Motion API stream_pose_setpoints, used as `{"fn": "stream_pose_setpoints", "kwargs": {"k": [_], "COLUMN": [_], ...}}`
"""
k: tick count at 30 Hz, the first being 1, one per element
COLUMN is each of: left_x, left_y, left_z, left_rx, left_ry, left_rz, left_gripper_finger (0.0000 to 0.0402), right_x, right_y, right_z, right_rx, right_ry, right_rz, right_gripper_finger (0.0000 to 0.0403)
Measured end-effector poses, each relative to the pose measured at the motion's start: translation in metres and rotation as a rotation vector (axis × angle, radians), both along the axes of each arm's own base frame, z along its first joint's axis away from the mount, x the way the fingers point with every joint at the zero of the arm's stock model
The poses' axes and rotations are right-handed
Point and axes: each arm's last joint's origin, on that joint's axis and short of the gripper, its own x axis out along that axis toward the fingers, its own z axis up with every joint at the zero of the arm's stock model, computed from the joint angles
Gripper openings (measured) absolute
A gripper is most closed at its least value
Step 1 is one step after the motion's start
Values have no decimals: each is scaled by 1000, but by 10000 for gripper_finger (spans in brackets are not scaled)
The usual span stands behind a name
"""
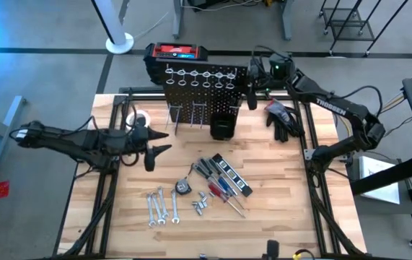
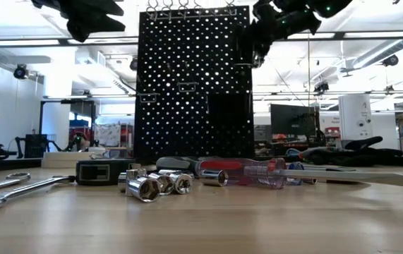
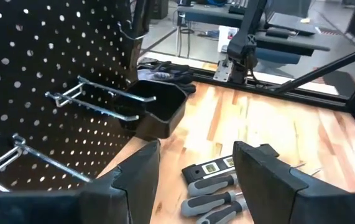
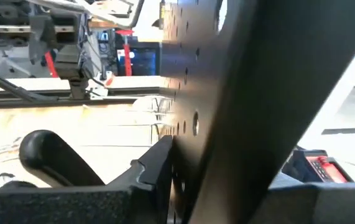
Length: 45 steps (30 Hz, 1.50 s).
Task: Hang tools onto peg board
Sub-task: Adjust the peg board, then hang the blue screwdriver on the peg board
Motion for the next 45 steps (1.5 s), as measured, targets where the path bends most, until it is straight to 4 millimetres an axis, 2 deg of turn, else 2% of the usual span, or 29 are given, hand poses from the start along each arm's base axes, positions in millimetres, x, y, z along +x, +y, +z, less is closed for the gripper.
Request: {"fn": "stream_pose_setpoints", "kwargs": {"k": [4, 11, 16, 21, 24, 27, 30, 34, 40, 45], "left_x": [6, 2, -5, 3, 11, 18, 25, 35, 46, 60], "left_y": [-1, -2, -6, -15, -21, -27, -33, -41, -53, -57], "left_z": [-4, -3, -5, -19, -33, -48, -61, -74, -98, -118], "left_rx": [17, 22, -28, -100, -123, -148, -160, -210, -379, -424], "left_ry": [26, 28, 45, 76, 126, 175, 235, 297, 376, 385], "left_rz": [21, 16, -2, 11, 16, 21, 19, -42, 14, 79], "left_gripper_finger": [194, 194, 194, 194, 194, 194, 194, 194, 194, 194], "right_x": [-6, -15, -22, -38, -52, -64, -73, -73, -61, -46], "right_y": [-3, 7, 25, 46, 62, 81, 101, 127, 167, 193], "right_z": [4, 10, 18, 35, 45, 44, 30, -10, -67, -107], "right_rx": [29, 66, -20, -161, -147, -38, 91, 224, 370, 430], "right_ry": [16, 36, 61, 37, -23, -79, -106, -67, -60, 17], "right_rz": [17, 14, -127, -322, -344, -332, -303, -225, -161, -267], "right_gripper_finger": [94, 103, 136, 169, 181, 183, 178, 169, 160, 160]}}
